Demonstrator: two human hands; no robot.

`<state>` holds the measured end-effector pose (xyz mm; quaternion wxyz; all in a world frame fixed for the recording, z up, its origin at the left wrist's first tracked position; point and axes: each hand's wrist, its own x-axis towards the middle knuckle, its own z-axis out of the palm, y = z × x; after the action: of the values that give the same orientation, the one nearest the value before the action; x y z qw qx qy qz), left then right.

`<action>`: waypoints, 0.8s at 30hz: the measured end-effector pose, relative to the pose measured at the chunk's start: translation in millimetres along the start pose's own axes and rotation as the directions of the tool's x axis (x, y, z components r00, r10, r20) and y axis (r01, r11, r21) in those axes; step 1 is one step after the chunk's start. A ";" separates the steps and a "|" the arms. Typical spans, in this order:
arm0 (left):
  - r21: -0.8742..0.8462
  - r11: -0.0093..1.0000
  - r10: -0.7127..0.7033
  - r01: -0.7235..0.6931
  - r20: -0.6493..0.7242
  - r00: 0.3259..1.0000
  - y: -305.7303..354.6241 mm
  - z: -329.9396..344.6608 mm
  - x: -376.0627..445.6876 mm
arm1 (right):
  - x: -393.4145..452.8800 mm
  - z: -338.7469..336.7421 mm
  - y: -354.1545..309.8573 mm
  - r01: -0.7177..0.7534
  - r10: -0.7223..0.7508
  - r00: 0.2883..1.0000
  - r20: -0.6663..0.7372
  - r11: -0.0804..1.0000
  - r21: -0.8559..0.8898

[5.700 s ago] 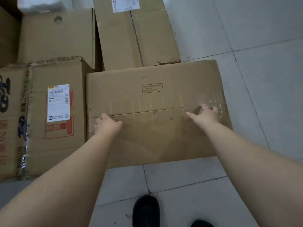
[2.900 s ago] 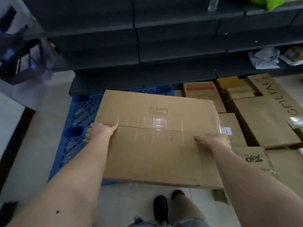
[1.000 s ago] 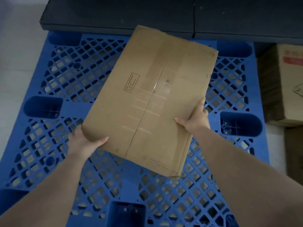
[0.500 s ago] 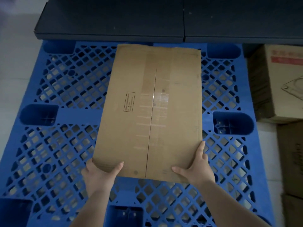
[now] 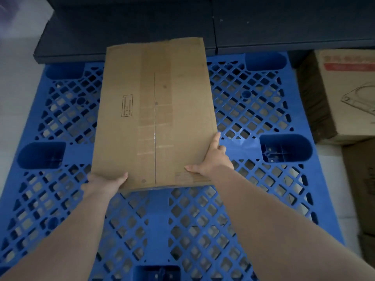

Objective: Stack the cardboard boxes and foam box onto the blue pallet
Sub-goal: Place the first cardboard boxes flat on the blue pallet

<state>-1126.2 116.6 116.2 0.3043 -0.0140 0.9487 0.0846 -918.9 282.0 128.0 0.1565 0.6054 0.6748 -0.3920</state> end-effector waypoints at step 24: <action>0.312 0.514 0.610 -0.799 0.521 0.597 77.7 183.2 -347.3 | -169.1 -113.2 318.7 -0.341 0.390 0.919 -0.052 0.855 0.391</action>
<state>-744.1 215.4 182.7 0.3948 0.4768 0.7835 -0.0544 -552.7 233.0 208.6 0.0660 0.7651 0.4688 -0.4364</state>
